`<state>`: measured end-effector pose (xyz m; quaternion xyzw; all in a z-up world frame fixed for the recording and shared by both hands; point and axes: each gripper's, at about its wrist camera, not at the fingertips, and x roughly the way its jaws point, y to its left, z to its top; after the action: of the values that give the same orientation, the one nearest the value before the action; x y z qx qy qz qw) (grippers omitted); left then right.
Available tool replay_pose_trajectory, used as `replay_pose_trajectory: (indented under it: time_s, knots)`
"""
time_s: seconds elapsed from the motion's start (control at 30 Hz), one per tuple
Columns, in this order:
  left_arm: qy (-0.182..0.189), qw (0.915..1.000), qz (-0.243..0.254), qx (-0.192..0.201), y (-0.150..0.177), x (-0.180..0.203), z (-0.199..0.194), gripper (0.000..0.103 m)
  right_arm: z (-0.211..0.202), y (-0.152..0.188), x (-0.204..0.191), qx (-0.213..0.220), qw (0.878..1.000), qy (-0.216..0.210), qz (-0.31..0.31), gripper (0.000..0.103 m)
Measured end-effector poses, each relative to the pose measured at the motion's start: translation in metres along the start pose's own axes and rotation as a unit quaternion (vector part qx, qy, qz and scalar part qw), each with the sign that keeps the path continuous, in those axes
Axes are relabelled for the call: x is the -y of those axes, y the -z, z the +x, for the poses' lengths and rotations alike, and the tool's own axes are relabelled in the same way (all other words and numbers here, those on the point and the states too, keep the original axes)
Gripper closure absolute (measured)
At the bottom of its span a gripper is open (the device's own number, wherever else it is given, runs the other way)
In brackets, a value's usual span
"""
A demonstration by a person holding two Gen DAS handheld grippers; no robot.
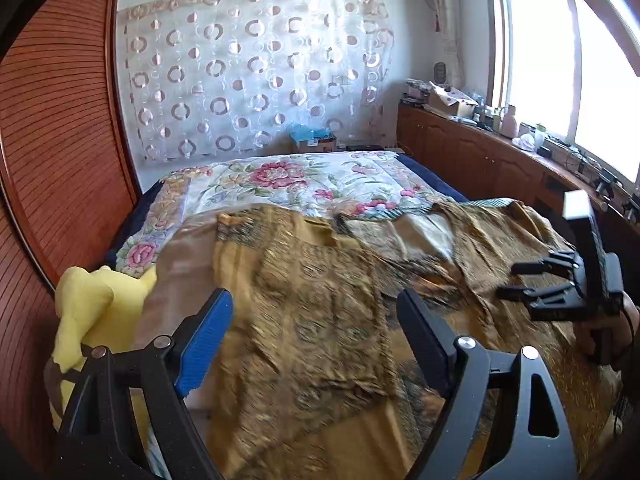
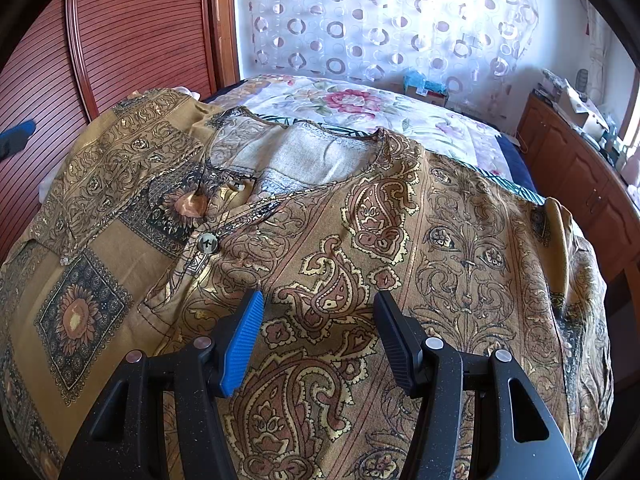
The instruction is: Fold small clothes
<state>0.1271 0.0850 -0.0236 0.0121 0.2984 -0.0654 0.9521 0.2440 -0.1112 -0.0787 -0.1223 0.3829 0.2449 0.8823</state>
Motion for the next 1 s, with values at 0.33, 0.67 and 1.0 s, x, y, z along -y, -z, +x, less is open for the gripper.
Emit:
replay_pose_trajectory:
  time_s: [0.33, 0.67, 1.0]
  knots:
    - [0.03, 0.9995, 0.008, 0.002, 0.019, 0.042, -0.022, 0.018, 0.0, 0.0, -0.001, 0.0, 1.0, 0.0, 0.0, 0.043]
    - [0.047, 0.9987, 0.019, 0.009, 0.026, 0.068, -0.031, 0.018, 0.0, 0.0, 0.001, 0.0, 1.0, -0.001, 0.001, 0.043]
    - [0.051, 0.9984, 0.022, 0.011, 0.027, 0.078, -0.033, 0.018, -0.049, 0.012, 0.057, 0.037, 0.998, 0.037, 0.026, 0.043]
